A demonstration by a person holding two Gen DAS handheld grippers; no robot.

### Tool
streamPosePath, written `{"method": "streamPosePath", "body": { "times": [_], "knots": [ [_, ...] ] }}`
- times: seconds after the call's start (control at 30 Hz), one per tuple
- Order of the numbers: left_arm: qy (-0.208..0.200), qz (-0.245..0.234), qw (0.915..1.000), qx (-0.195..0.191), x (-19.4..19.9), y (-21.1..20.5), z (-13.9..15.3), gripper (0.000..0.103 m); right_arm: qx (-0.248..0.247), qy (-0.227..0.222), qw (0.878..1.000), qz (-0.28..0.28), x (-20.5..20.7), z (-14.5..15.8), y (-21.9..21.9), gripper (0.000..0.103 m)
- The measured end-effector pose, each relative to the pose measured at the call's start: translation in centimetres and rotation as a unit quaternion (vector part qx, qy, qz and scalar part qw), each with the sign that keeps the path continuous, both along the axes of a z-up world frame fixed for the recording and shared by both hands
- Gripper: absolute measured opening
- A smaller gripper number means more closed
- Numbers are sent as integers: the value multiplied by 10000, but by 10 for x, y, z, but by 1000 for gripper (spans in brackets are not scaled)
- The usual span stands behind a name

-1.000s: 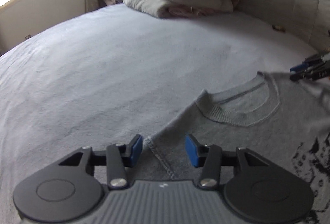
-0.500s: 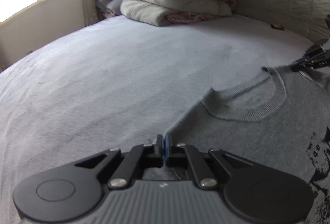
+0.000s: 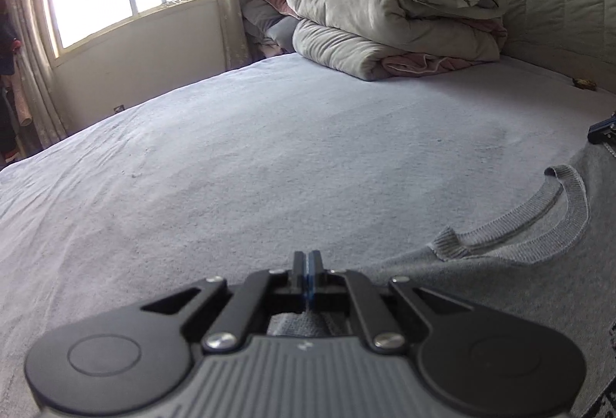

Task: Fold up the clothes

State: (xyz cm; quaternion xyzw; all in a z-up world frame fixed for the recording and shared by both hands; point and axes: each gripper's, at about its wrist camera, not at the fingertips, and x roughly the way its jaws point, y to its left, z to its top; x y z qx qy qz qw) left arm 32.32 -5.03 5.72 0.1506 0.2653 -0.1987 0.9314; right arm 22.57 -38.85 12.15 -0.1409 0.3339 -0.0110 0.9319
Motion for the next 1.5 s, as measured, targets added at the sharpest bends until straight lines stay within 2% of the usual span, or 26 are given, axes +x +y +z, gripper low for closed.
{"method": "streamPosePath", "body": {
  "times": [0.1, 0.2, 0.27, 0.3, 0.37, 0.47, 0.5, 0.57, 0.63, 0.73, 0.8, 0.83, 0.87, 0.9, 0.97, 1.1, 1.23, 1.27, 1.33, 1.43, 1.47, 1.5],
  "knots": [
    [-81, 225, 9997, 107, 5, 6, -3, 0, -26, 5, 9999, -105, 2, -3, 2, 4],
    [207, 172, 9988, 404, 5, 5, -17, 0, -128, 463, 9987, -179, 6, -26, 4, 5],
    [250, 333, 9982, 431, -1, 10, -16, 1, -166, 359, 9988, -279, 1, -31, 4, 9],
    [256, 424, 9982, 346, -4, 15, -11, 5, -37, 198, 9990, -396, -5, -22, 3, 14],
    [236, 598, 9977, 235, -14, 26, 1, 5, 237, -166, 9975, -640, -20, -2, 0, 46],
    [115, 885, 9959, 149, -45, 48, 32, 11, 575, -559, 9931, -850, -61, 30, 2, 63],
    [108, 1010, 9948, 8, -60, 58, 43, 16, 885, -545, 9908, -872, -79, 39, 1, 64],
    [252, 1206, 9916, -390, -97, 78, 61, 30, 1610, -494, 9815, -915, -118, 56, -4, 65],
    [456, 1229, 9883, -778, -144, 95, 70, 51, 2563, -417, 9599, -1060, -162, 65, -11, 69],
    [714, 1223, 9855, -937, -219, 111, 69, 51, 3653, -408, 9196, -1386, -234, 64, -17, 72],
    [971, 1402, 9796, -1060, -266, 118, 62, 56, 3782, -376, 9099, -1661, -278, 58, -11, 72],
    [1143, 1523, 9741, -1221, -286, 122, 56, 62, 3780, -331, 9083, -1760, -298, 54, -7, 72],
    [1319, 1646, 9674, -1404, -305, 126, 49, 64, 3826, -271, 9060, -1789, -316, 48, -2, 72],
    [1495, 1767, 9599, -1585, -323, 130, 43, 64, 3893, -209, 9031, -1799, -335, 41, 4, 72],
    [1682, 1855, 9530, -1705, -354, 132, 28, 64, 4039, -72, 8959, -1847, -366, 25, 12, 72],
    [1753, 1789, 9524, -1739, -409, 135, 12, 61, 4292, 33, 8796, -2051, -422, -3, 22, 72],
    [1884, 1834, 9487, -1756, -445, 142, 0, 40, 4650, 95, 8617, -2030, -470, -19, 25, 72],
    [1943, 1863, 9462, -1798, -450, 144, -4, 38, 4719, 116, 8565, -2089, -478, -22, 24, 72],
    [2036, 1875, 9410, -1945, -458, 147, -9, 37, 4748, 155, 8543, -2107, -490, -25, 24, 72],
    [2122, 1741, 9379, -2119, -463, 143, -15, 35, 4777, 247, 8571, -1912, -503, -30, 32, 69],
    [2158, 1703, 9371, -2151, -464, 141, -17, 32, 4817, 278, 8564, -1840, -506, -33, 35, 67],
    [2202, 1680, 9363, -2157, -464, 139, -20, 23, 4857, 309, 8546, -1809, -507, -37, 38, 65]
  ]
}}
